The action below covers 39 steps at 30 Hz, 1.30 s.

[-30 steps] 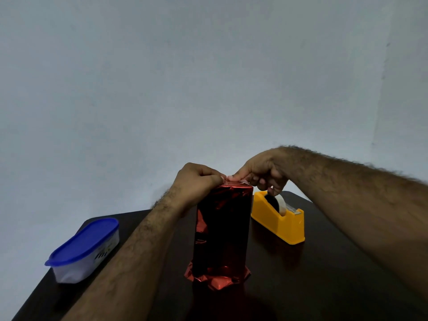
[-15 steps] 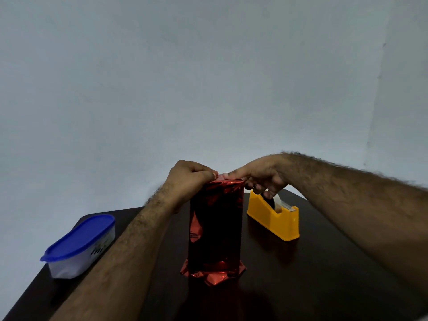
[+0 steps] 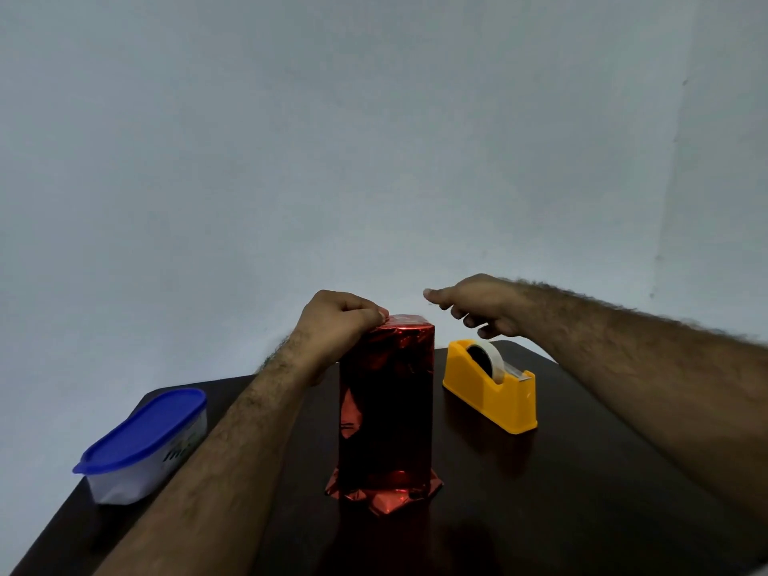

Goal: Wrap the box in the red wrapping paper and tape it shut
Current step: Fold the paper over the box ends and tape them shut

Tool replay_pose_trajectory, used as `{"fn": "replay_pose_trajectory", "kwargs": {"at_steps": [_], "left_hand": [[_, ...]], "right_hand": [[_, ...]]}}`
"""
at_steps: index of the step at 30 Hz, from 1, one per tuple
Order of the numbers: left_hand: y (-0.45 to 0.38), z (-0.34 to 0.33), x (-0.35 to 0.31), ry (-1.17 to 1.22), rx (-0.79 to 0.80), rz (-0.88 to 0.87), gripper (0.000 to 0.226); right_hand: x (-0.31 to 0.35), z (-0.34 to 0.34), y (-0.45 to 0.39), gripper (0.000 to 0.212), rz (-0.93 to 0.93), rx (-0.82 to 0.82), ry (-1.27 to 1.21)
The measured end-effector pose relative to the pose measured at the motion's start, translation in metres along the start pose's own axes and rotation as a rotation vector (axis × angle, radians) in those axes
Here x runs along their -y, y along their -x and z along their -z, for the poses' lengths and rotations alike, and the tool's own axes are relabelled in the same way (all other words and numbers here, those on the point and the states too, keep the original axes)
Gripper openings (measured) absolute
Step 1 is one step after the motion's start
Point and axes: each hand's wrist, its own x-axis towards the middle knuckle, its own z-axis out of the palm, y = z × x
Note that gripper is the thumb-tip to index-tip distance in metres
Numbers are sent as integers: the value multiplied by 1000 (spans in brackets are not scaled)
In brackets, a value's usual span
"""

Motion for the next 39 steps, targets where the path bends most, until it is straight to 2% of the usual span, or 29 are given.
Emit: {"fn": "replay_pose_trajectory", "kwargs": {"at_steps": [2, 4, 8, 12, 16, 20, 24, 26, 28, 31, 34, 36, 37, 38, 39], "left_hand": [[1, -2, -1, -8, 4, -8, 12], [1, -2, -1, -14, -1, -10, 13], [0, -1, -1, 1, -3, 9, 15], [-1, -2, 0, -1, -31, 26, 15], [0, -9, 6, 39, -135, -10, 21], [1, -14, 13, -58, -219, -97, 36], [0, -6, 4, -129, -85, -6, 67], [4, 1, -5, -168, -14, 36, 71], [7, 6, -17, -297, -22, 20, 68], [17, 2, -38, -628, -196, -137, 47], [42, -25, -61, -826, -382, -606, 35], [63, -57, -68, -787, -353, -891, 26], [73, -76, -66, -754, -301, -980, 22], [81, -99, -62, -723, -223, -1004, 20], [87, -120, -56, -701, -136, -956, 20]], "right_hand": [[8, -6, 6, 68, 6, 111, -33], [16, -13, 7, 72, -4, 167, 18], [18, -22, 0, 53, -15, 142, 30], [-9, -19, -9, 33, 41, -8, -37], [-57, -3, -18, 23, -46, -164, -92], [-97, 12, -15, 31, -106, -211, 139], [-118, 21, -9, 28, -156, -160, 234], [-122, 22, -9, 30, -165, -136, 250], [-125, 23, -10, 29, -177, -142, 240], [-130, 22, -17, 21, -256, -146, 157], [-135, 25, -22, 17, -336, -144, 85], [-139, 27, -25, 19, -354, -156, -12], [-140, 27, -26, 21, -359, -163, -62], [-141, 27, -27, 24, -362, -168, -103], [-141, 27, -27, 27, -367, -169, -126]]}}
